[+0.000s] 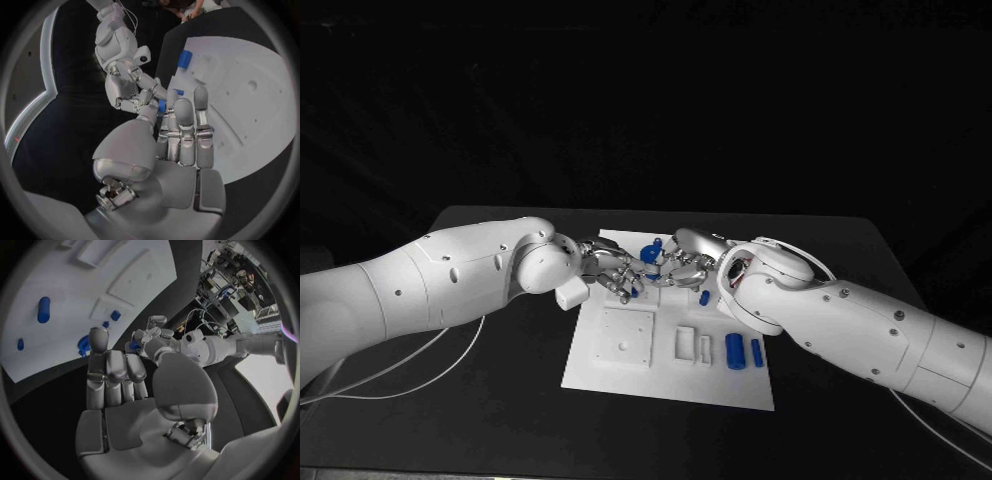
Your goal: Assemble the parts on the task board
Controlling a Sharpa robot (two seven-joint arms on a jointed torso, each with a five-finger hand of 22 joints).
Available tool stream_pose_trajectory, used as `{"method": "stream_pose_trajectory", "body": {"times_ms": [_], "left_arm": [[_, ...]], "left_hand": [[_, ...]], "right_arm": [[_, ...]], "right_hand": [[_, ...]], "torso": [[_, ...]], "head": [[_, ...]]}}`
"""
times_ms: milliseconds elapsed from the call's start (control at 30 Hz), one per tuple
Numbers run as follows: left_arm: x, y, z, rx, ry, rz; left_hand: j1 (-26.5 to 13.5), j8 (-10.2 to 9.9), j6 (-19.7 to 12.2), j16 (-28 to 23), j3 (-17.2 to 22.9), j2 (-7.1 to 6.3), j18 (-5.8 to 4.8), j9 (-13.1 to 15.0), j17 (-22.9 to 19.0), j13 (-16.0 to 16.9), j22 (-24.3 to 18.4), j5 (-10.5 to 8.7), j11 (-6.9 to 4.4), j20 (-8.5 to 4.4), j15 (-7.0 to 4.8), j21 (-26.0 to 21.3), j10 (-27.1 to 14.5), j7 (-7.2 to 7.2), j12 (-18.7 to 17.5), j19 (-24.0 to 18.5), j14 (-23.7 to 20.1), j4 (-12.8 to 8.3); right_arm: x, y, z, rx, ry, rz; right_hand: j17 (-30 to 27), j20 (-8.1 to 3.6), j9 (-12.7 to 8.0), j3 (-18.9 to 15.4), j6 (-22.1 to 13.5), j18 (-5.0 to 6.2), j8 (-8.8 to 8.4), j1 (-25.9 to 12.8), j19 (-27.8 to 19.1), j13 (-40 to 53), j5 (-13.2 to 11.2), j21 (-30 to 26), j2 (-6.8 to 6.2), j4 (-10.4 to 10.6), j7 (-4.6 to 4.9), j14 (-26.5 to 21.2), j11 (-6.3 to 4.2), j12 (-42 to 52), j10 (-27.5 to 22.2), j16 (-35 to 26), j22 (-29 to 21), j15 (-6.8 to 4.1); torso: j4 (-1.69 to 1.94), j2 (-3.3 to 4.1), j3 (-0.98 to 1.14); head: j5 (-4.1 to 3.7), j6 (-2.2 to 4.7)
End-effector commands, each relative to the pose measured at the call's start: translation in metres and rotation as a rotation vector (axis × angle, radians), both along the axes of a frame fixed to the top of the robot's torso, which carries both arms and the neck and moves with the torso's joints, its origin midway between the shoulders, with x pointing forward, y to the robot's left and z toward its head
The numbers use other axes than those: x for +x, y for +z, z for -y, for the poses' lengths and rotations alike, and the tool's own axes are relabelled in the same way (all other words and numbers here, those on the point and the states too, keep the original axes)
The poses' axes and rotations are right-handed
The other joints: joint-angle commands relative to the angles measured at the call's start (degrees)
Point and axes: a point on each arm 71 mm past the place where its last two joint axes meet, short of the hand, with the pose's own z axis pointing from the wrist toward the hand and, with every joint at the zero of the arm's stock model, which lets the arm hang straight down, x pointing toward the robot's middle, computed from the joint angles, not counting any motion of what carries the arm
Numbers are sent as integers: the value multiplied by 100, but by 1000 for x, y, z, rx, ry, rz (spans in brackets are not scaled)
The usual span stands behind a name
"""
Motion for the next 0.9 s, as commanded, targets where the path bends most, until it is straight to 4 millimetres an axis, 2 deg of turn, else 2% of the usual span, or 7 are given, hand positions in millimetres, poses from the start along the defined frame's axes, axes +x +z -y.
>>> {"method": "stream_pose_trajectory", "body": {"times_ms": [33, 100, 567, 733, 900], "left_arm": [[-1, 1, 3, -14, -20, 2], [-1, 1, 3, -14, -20, 2], [-1, 1, 2, -13, -26, -4], [-2, 1, 2, -11, -30, -8], [-2, 0, 2, -9, -34, -12]], "left_hand": [[-7, 181, -92, 37, 15, 29, 11, 307, -2, -33, 92, 39, -31, -22, -24, -20, 28, -12, -29, 0, -25, -82], [-58, 228, -146, 38, 13, 17, 11, 431, -4, -35, 90, 53, -31, -20, -21, -16, 25, -7, -25, -3, -24, -98], [-172, 191, -127, 56, -104, -114, 13, 416, 3, -13, 89, 4, -27, -16, -17, -11, -1, 9, 8, -2, -31, 35], [-255, 187, -84, 60, -217, -229, 13, 412, 3, 3, 85, -213, -29, -16, -19, -11, 4, 12, 34, 4, -25, 156], [-215, 217, -25, 64, -232, -253, 6, 461, 5, 12, 85, -210, -41, -24, -28, -13, 13, -13, 49, 8, -22, 217]], "right_arm": [[1, -1, 2, -6, 1, -1], [1, -1, 2, -7, 0, -1], [1, -1, 3, -9, -2, -1], [1, -1, 4, -10, -4, 0], [1, -1, 4, -10, -5, 0]], "right_hand": [[187, 0, 7, 27, 405, 46, 20, 3, 20, 5, -10, -17, 48, -13, -103, 11, -48, -23, -5, -23, 5, -28], [187, 0, 7, 27, 405, 46, 20, 3, 20, 5, -10, -17, 48, -13, -103, 11, -48, -23, -5, -23, 5, -28], [187, 0, 7, 41, 406, 47, 19, 4, 25, 7, -13, -39, 49, -24, -103, 10, -49, -25, -6, -25, 28, -28], [187, 0, 7, 41, 406, 47, 19, 4, 25, 7, -13, -39, 49, -24, -103, 10, -49, -25, -6, -25, 28, -28], [187, 0, 7, 41, 406, 47, 19, 4, 25, 7, -13, -39, 49, -24, -103, 10, -49, -25, -6, -25, 28, -28]], "torso": [[-1, 2, -1], [1, 0, 0], [3, 2, -2], [-1, 1, -2], [0, -1, -2]], "head": [[1, -1], [1, -1], [-13, -12], [-13, -16], [-14, -15]]}}
